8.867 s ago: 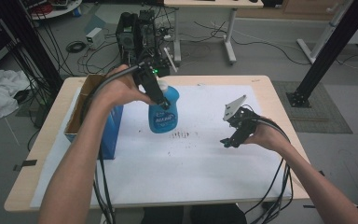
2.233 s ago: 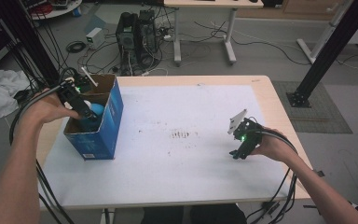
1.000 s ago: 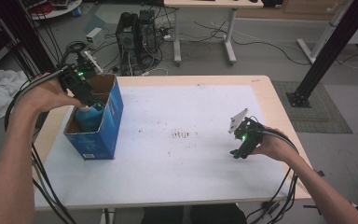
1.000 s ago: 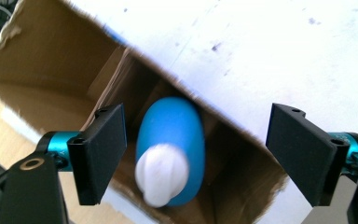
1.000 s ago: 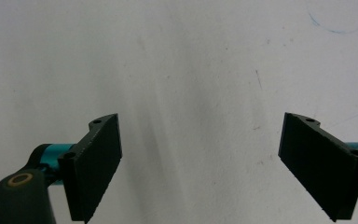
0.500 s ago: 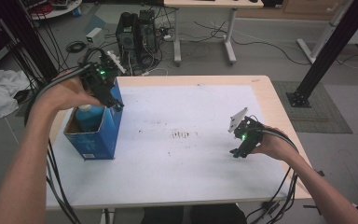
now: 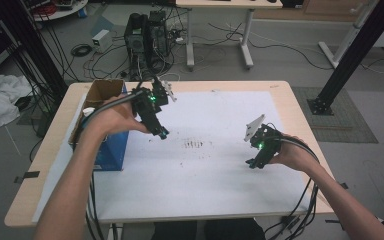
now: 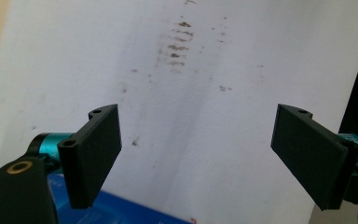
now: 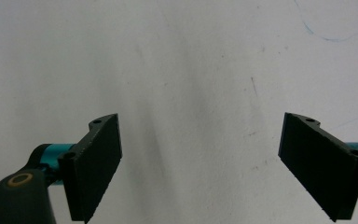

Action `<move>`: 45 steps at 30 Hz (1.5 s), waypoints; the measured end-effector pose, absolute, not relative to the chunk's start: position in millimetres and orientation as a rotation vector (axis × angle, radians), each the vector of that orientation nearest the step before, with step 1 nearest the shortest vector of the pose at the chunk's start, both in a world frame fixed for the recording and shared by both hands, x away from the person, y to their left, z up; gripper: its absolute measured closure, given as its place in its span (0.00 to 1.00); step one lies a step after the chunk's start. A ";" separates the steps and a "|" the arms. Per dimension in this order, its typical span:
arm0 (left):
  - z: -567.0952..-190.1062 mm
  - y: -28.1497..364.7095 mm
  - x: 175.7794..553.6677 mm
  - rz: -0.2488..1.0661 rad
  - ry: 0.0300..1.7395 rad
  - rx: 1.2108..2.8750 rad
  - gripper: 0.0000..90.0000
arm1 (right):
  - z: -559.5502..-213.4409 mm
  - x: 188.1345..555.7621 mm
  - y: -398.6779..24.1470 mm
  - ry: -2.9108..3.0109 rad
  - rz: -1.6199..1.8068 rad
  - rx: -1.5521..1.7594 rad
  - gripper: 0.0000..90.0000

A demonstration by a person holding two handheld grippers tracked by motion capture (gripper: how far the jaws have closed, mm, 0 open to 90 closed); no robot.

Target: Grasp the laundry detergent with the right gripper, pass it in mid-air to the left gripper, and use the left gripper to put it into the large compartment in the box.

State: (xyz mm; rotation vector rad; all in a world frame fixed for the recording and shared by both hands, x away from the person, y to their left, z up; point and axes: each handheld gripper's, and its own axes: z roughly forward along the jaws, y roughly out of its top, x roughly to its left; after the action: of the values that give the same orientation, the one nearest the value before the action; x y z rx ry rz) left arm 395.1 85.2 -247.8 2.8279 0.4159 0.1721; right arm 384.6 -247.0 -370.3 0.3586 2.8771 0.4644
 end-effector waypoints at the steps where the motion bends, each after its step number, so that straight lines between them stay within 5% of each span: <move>1: -252.8 80.5 395.0 0.163 0.399 2.837 0.18 | -370.1 384.4 -246.6 2.875 0.464 0.361 0.14; 22: -329.9 40.3 389.4 0.005 0.368 2.937 0.14 | -364.8 380.7 -246.1 2.842 0.482 0.386 0.14; 45: -332.3 39.2 387.8 0.013 0.364 2.934 0.14 | -362.4 380.9 -249.2 2.847 0.446 0.387 0.14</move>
State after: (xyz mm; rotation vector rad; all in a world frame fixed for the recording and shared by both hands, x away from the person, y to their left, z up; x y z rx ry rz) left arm 387.8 39.2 -332.3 2.9335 0.3641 0.0131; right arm 380.9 -249.2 -362.4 0.3868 2.8472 0.4458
